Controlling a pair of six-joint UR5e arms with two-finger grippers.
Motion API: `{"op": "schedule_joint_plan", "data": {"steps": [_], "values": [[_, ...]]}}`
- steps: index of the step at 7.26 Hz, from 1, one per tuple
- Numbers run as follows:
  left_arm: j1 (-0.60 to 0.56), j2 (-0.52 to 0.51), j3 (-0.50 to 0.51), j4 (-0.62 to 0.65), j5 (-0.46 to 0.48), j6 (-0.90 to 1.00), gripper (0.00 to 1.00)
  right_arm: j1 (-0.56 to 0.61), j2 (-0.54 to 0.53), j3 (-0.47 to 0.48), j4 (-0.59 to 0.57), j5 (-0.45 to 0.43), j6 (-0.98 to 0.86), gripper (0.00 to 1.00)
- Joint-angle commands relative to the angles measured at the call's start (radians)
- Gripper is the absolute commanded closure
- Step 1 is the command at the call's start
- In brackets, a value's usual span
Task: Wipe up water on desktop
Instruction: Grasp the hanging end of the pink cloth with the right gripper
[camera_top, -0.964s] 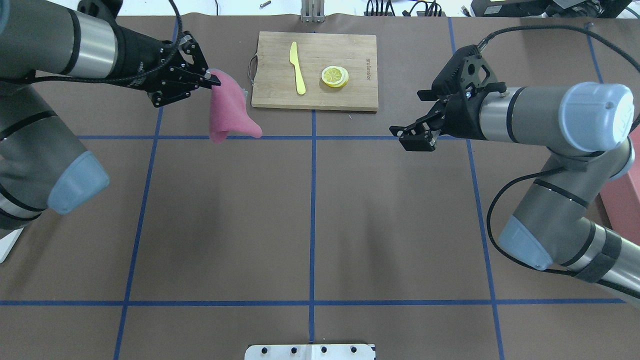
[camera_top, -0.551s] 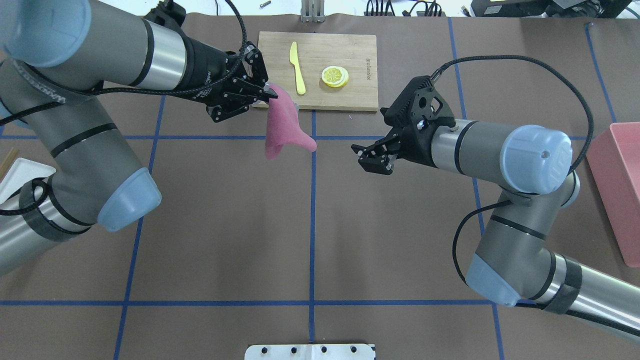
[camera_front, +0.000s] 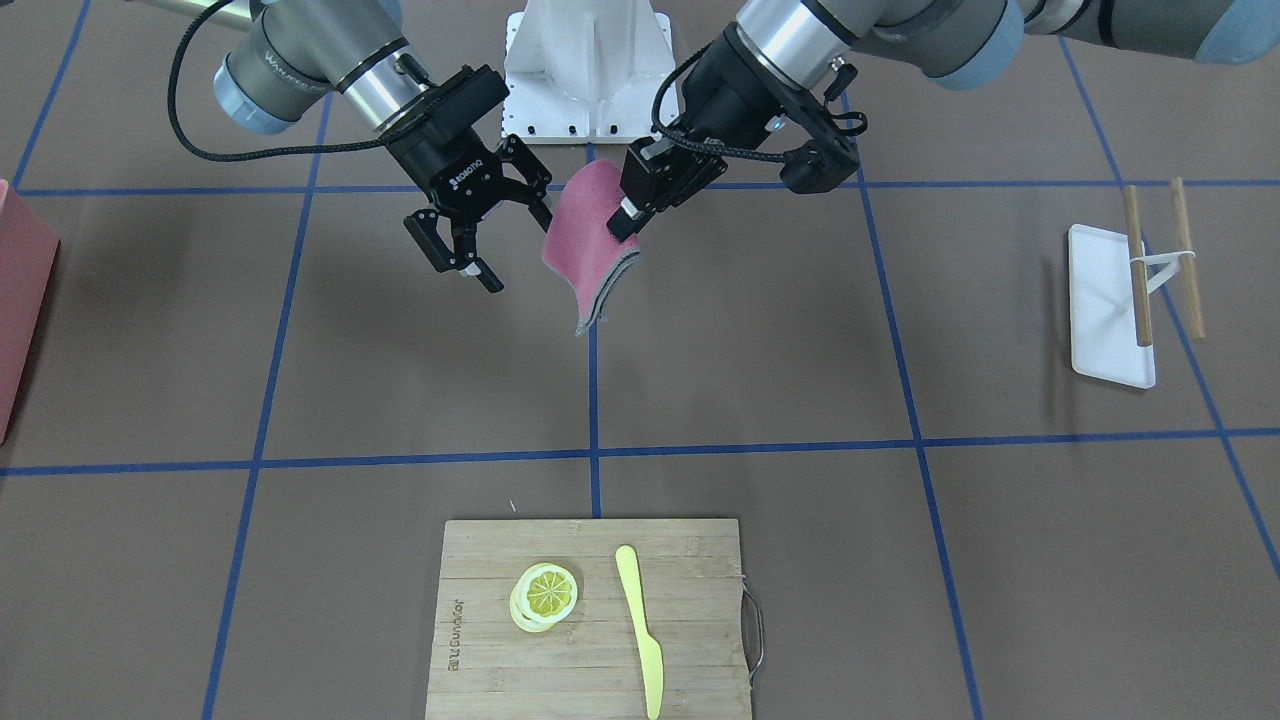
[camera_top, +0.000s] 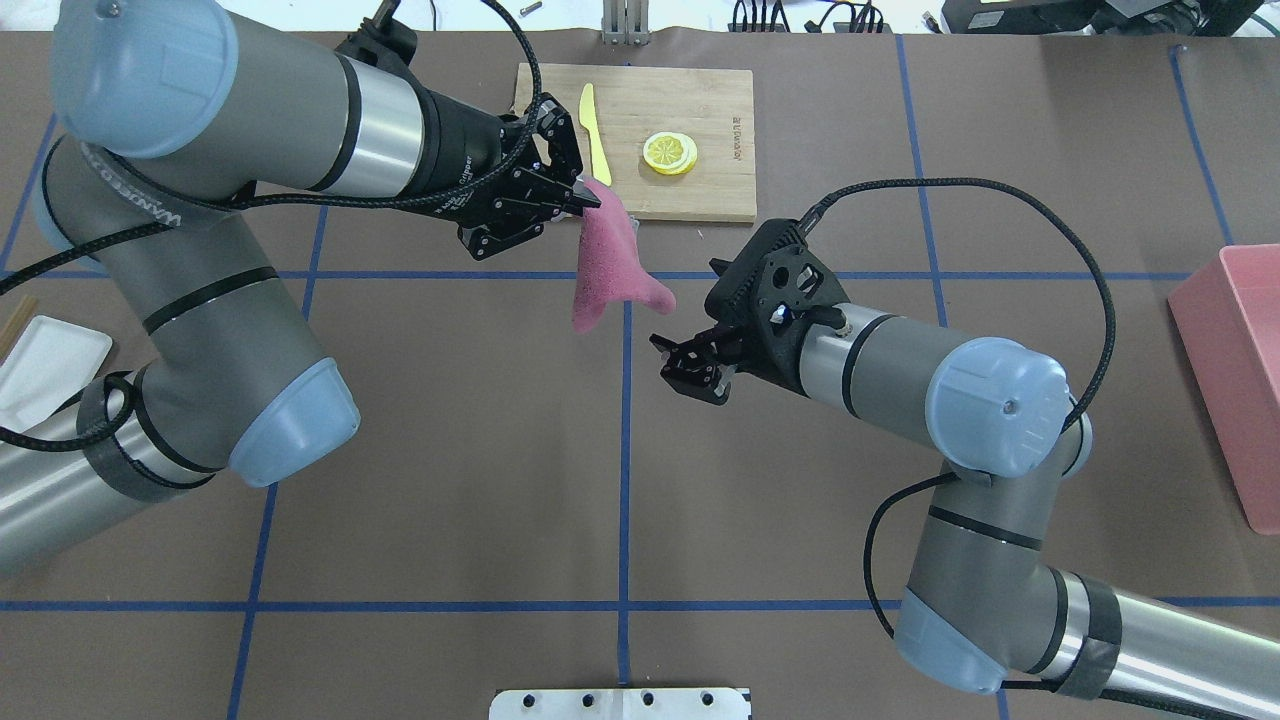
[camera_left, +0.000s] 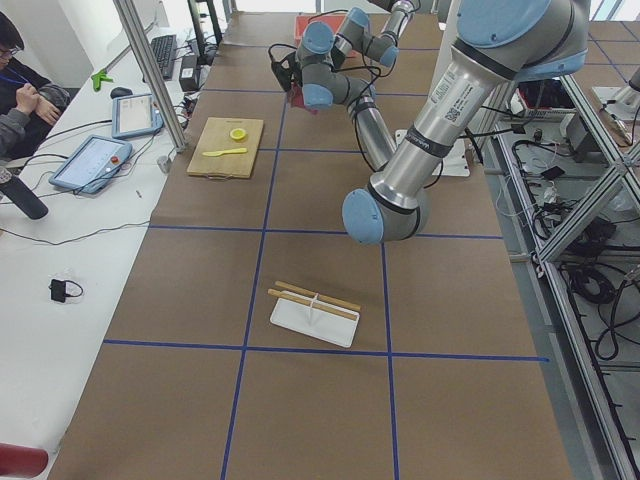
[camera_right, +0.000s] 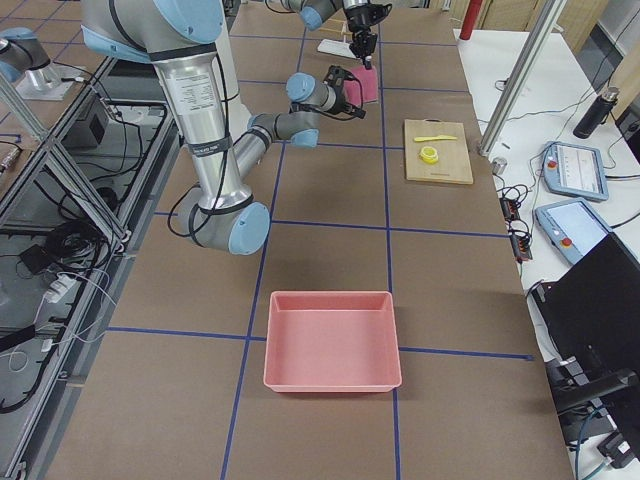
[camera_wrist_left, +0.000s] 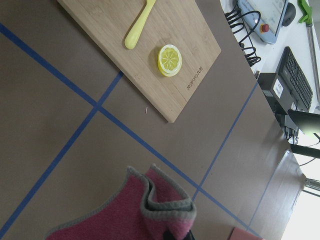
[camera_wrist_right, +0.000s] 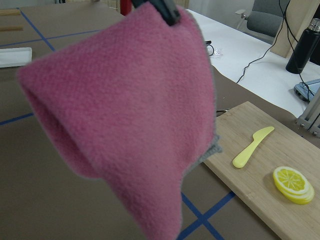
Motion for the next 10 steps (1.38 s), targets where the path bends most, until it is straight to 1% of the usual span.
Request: {"op": "schedule_joint_plan", "data": {"steps": [1, 2, 4, 6, 7, 10], "values": [[0.004, -0.002, 0.0, 0.0, 0.001, -0.002, 1.0, -0.046, 0.011, -0.003, 0.0, -0.06, -0.001, 0.01], [0.009, -0.002, 0.0, 0.0, 0.001, -0.002, 1.0, -0.046, 0.015, -0.004, 0.0, -0.06, -0.001, 0.08], [0.009, 0.001, -0.001, 0.0, 0.001, -0.002, 1.0, -0.044, 0.014, -0.003, 0.0, -0.06, -0.01, 0.35], [0.009, 0.009, -0.001, 0.0, 0.001, -0.001, 1.0, -0.035, 0.014, 0.0, 0.0, -0.06, -0.012, 0.47], [0.009, 0.009, -0.001, 0.0, 0.001, -0.001, 1.0, -0.032, 0.014, 0.0, 0.002, -0.061, -0.012, 0.49], [0.01, 0.007, -0.001, 0.0, -0.001, -0.001, 1.0, -0.03, 0.014, 0.0, 0.002, -0.061, -0.012, 0.49]]}}
